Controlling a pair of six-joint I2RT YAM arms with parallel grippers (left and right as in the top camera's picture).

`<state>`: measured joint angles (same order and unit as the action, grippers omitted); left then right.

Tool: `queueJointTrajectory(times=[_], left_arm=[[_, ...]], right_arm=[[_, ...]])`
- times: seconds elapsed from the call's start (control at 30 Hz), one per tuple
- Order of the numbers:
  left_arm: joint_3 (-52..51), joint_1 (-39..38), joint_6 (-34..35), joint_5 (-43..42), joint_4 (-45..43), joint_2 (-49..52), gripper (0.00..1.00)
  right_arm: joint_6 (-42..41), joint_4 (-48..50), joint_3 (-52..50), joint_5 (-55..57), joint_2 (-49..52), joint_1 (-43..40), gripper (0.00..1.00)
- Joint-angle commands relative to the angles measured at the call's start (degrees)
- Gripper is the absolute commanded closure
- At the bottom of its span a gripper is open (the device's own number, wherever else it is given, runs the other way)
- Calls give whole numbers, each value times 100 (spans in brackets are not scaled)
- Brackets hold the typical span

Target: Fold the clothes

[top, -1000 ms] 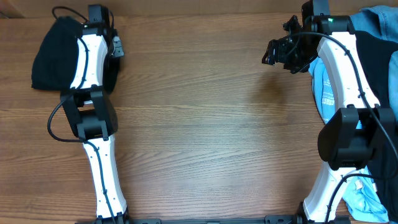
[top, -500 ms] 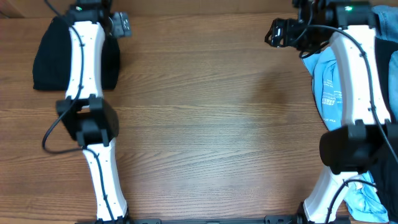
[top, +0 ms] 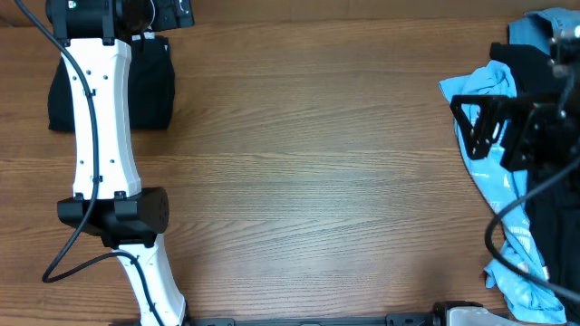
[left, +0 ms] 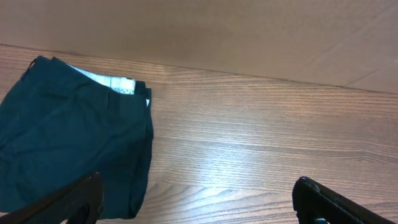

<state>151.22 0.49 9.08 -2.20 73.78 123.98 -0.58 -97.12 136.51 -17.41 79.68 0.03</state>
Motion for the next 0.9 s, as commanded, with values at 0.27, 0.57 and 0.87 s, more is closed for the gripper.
queueJointTrajectory(times=[0.27,0.57,0.87], left_arm=[[-7,22,35,-81,-4,52,0],[-7,22,35,-81,-4,52,0],[-7,22,37,-81,-4,52,0]], right_arm=[[236,1882,-1674,389,-1123,-11,0],[249,7622,-9641,450,-5178,-22,0],[214,9040,-12778,776,-6909,-173,0]])
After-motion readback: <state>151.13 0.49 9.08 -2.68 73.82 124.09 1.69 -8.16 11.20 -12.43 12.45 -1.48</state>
